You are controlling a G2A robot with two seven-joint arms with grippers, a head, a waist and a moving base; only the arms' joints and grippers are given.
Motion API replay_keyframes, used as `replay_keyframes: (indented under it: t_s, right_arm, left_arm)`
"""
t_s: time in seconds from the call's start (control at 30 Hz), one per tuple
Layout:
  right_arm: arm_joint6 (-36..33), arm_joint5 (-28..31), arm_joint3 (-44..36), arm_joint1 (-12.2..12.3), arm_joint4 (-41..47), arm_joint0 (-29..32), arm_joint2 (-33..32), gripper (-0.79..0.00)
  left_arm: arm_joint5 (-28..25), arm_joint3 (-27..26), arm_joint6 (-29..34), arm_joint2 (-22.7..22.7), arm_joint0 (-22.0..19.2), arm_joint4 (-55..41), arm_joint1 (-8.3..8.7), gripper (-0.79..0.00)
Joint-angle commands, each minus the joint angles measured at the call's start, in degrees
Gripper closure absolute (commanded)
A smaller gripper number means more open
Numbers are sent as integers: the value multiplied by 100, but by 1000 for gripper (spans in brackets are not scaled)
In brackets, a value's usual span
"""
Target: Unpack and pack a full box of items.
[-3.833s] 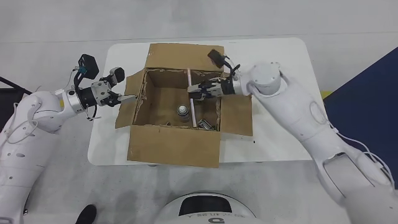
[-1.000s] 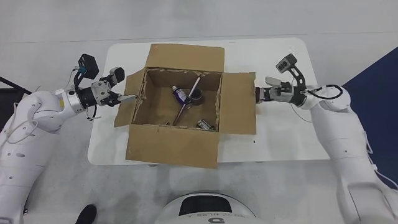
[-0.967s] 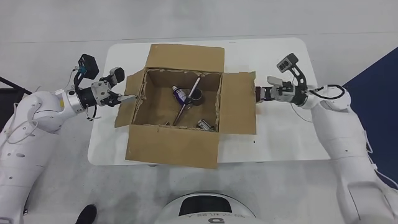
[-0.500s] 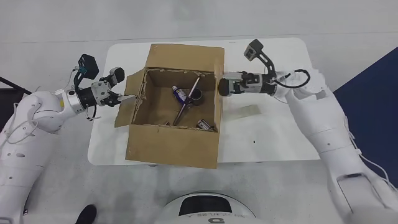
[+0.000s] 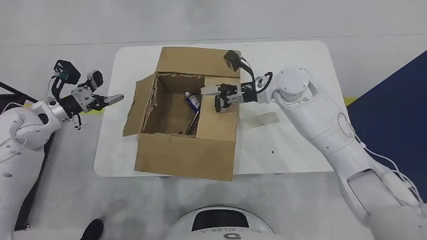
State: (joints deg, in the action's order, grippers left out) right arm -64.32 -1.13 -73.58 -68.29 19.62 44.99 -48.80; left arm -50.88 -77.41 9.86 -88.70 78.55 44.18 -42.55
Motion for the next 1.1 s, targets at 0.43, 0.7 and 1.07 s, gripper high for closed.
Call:
replay_keyframes:
  t_s: [0.43,0.7,1.07]
  right_arm:
    - [-92,-31,280,-130,-136,-324,236,-785]
    - [-58,-38,393,-154,-154,-388,206,-785]
    - [-54,0,361,-124,-166,-331,33,-785]
  left_arm:
    - [1172,723,869,924,-217,1307,-192,-785]
    - [923,1275,308,1608,-848,1683,-390,-785]
    - [-289,2088,-1567,1314,-1190,1154,-428,-785]
